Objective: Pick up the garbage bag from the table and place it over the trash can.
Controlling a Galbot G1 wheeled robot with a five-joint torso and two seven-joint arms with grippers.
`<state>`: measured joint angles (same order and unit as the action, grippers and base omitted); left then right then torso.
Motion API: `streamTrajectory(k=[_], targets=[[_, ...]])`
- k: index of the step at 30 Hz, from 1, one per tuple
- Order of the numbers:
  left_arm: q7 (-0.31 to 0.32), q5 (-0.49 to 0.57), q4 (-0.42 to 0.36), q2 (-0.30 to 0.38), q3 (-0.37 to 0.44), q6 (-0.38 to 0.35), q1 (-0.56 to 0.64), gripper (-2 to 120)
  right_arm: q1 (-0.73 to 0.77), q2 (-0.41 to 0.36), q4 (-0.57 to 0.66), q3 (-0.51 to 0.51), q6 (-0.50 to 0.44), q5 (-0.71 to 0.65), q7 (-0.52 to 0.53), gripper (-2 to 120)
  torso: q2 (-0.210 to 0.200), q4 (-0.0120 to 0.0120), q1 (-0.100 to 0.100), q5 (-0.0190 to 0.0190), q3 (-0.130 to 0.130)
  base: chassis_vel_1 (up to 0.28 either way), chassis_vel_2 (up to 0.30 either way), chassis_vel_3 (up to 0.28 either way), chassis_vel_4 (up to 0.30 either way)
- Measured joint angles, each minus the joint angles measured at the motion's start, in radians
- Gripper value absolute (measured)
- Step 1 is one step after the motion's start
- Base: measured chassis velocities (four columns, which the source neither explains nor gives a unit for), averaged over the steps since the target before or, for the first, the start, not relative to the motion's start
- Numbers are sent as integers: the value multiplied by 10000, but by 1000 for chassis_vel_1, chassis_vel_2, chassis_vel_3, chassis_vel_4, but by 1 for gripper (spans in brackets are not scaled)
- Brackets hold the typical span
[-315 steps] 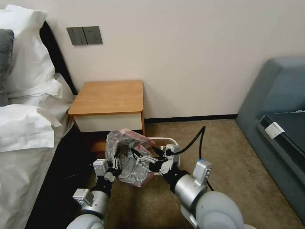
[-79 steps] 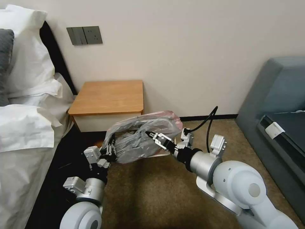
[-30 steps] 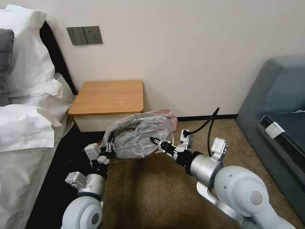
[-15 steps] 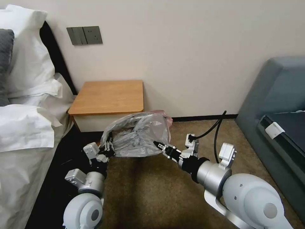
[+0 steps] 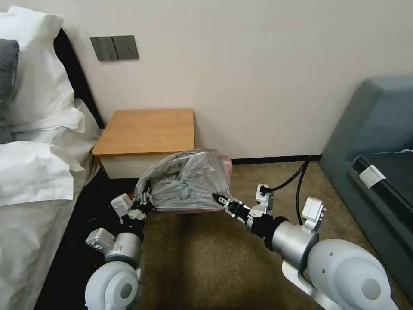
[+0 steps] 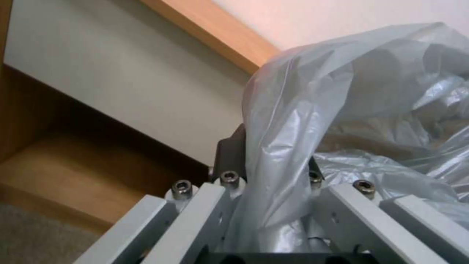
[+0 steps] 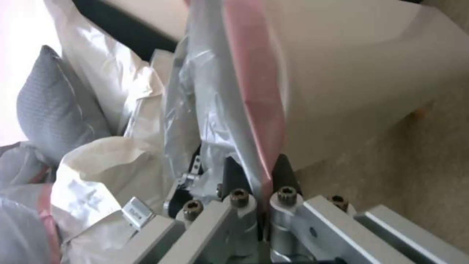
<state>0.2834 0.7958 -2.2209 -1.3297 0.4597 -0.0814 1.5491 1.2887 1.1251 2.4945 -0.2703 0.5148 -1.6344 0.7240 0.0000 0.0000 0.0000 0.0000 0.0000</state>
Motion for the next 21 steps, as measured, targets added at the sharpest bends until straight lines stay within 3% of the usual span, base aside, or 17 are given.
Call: streamTrajectory(k=[21], targets=[[-235, 141, -190, -7, 17, -33, 170, 7, -17, 10, -797, -599, 433, 1453, -711, 0, 0, 0, 0, 0, 0, 0, 0, 0, 0]])
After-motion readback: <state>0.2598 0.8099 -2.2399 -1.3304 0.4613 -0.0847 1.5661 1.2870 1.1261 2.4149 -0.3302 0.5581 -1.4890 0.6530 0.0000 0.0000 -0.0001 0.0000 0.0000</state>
